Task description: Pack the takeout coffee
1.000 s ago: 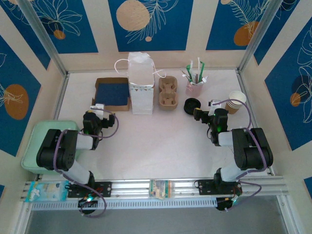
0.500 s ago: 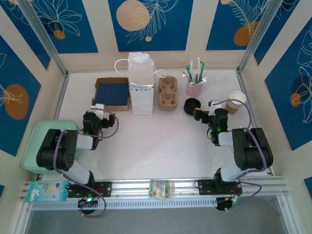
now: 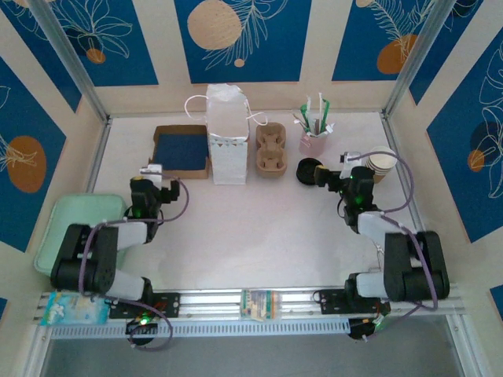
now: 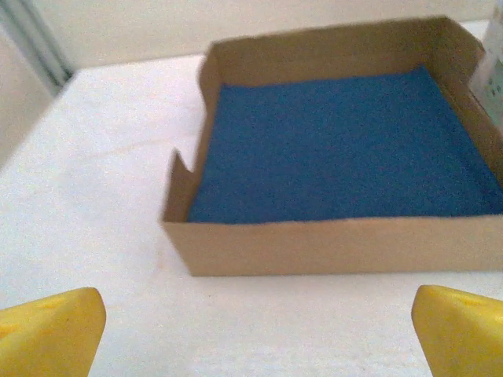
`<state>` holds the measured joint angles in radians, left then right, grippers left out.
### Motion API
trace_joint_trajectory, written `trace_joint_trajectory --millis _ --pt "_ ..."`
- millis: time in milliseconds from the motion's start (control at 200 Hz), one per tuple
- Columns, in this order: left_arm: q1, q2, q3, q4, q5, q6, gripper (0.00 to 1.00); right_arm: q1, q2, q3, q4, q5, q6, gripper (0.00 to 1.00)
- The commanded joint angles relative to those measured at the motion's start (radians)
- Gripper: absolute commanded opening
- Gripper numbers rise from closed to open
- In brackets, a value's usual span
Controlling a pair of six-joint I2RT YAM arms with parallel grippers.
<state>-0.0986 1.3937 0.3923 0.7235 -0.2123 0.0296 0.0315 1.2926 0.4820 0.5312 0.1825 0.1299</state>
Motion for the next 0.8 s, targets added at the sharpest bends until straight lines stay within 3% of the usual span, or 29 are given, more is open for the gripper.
trace_joint_trajectory --millis 0,65,165,220,350,500,795 --pt "-0.031 -0.125 0.122 -0.328 -0.143 -0.028 1.00 0.008 -0.118 0.080 -0.242 0.005 -0.013 0.99" --pt "-0.032 -0.207 0.203 -0.539 -0.183 -0.130 1.00 0.004 -0.165 0.168 -0.438 0.075 0.071 0.99" --pt "-0.030 -0.323 0.314 -0.835 -0.191 -0.316 1.00 -0.059 -0.178 0.307 -0.864 0.149 0.457 0.99" --pt "-0.027 -0.374 0.334 -0.905 -0.090 -0.340 1.00 -0.096 -0.179 0.304 -0.862 -0.053 0.418 0.99" --pt "-0.034 -0.431 0.353 -1.035 0.065 -0.371 1.00 -0.043 -0.201 0.310 -0.928 -0.019 0.441 0.99" --pt "-0.068 -0.492 0.376 -1.219 0.057 -0.395 1.00 0.008 -0.234 0.370 -1.056 0.043 0.429 0.99" --pt "-0.217 -0.606 0.412 -1.379 0.040 -0.448 1.00 0.014 -0.324 0.433 -1.208 -0.062 0.393 0.99"
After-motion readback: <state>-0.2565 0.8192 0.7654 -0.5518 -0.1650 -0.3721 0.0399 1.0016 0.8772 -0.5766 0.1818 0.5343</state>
